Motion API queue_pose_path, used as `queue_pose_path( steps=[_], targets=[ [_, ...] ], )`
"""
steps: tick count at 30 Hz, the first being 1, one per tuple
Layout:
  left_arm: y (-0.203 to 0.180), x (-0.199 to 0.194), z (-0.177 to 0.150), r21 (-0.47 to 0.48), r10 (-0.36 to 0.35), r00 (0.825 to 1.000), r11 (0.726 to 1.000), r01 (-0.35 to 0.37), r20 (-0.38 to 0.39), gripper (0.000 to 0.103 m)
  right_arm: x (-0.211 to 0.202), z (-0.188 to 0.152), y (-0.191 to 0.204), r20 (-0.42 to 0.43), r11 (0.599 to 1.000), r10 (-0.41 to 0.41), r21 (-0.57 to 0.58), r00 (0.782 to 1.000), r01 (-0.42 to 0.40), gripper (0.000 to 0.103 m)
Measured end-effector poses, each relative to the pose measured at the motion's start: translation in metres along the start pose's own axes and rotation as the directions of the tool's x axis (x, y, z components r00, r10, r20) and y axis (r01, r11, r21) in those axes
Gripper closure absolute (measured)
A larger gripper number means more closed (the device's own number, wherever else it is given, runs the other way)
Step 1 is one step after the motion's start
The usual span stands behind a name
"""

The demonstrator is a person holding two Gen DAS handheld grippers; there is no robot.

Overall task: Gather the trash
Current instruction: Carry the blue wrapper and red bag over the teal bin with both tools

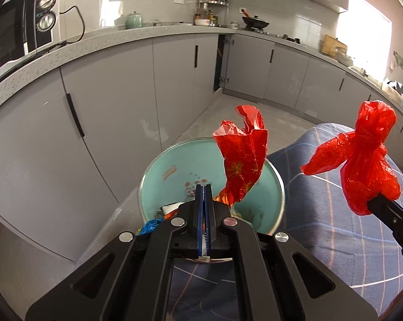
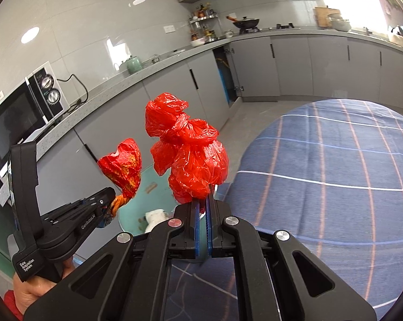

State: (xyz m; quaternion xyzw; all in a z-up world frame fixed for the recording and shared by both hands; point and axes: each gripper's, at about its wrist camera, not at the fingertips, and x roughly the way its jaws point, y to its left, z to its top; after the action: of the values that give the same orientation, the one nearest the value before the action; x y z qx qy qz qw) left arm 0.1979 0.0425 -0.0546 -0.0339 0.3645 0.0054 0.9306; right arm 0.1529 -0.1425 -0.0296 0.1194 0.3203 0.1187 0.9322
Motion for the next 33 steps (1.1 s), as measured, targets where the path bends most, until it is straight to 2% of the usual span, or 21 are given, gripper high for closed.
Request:
queue_pose_path(
  steps=[16, 33],
  targets=[
    [0.040, 0.011, 0.001, -0.061, 0.053, 0.999, 0.997, -0.053, -0.014, 0.101, 0.033, 0.000, 0.031, -0.039, 0.999, 0.039, -0.033, 0.998, -0.040, 0.098],
    [0.041, 0.025, 0.001, -0.058, 0.053, 0.998, 0.997, -0.055, -0.036, 0.101, 0.059, 0.002, 0.039, -0.070, 0.999, 0.034, -0.033, 0.997, -0.037, 0.098]
  ],
)
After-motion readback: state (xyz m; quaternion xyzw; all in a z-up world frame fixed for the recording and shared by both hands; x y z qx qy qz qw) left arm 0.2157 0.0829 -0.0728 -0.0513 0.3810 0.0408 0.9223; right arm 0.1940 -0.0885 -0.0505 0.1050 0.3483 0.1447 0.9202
